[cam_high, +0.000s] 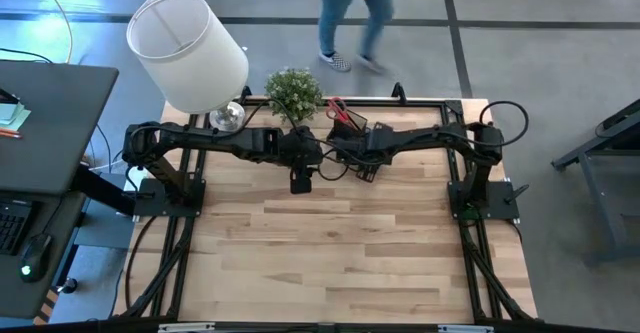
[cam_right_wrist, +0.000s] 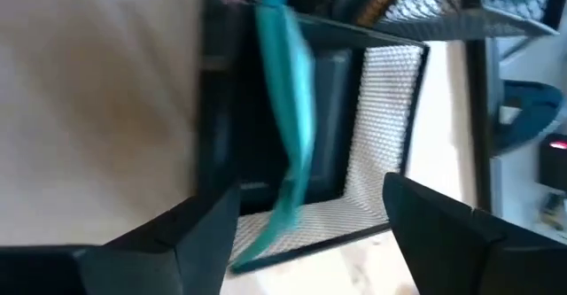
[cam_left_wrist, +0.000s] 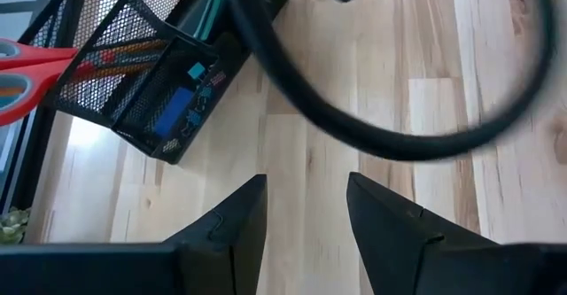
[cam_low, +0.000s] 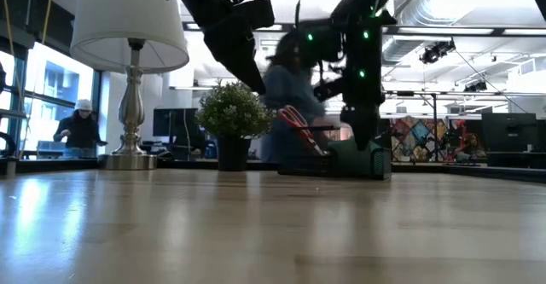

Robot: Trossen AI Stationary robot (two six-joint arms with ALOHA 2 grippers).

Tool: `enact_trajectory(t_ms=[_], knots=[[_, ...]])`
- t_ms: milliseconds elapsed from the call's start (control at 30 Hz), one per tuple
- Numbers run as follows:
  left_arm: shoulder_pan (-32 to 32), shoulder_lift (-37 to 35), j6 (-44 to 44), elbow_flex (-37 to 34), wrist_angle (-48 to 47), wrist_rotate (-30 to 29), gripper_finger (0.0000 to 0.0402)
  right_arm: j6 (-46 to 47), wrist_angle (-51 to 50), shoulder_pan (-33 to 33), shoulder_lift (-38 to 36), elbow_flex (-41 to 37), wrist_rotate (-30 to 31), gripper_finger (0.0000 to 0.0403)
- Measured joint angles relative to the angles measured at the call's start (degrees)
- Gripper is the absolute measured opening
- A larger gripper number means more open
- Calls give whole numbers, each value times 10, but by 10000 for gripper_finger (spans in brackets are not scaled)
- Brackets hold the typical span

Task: Pick and place office supplies into organizer
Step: Put the blue sticky notes in the black desk organizer

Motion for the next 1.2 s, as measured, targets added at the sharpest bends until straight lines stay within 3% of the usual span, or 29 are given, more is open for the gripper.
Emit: enact_trajectory(t_ms=[267, 633, 867, 1200], knots=[[0, 0, 0, 0, 13, 0, 145, -18, 41, -12, 0, -44, 42, 206], [0, 0, 0, 0, 15, 0, 145, -58, 102, -12, 0, -54, 47, 12], [0, 0, 0, 0, 15, 0, 145, -59, 79, -11, -24, -54, 66, 8], [0, 0, 1, 0, 36, -1, 145, -26, 67, -1, -172, -54, 45, 4]])
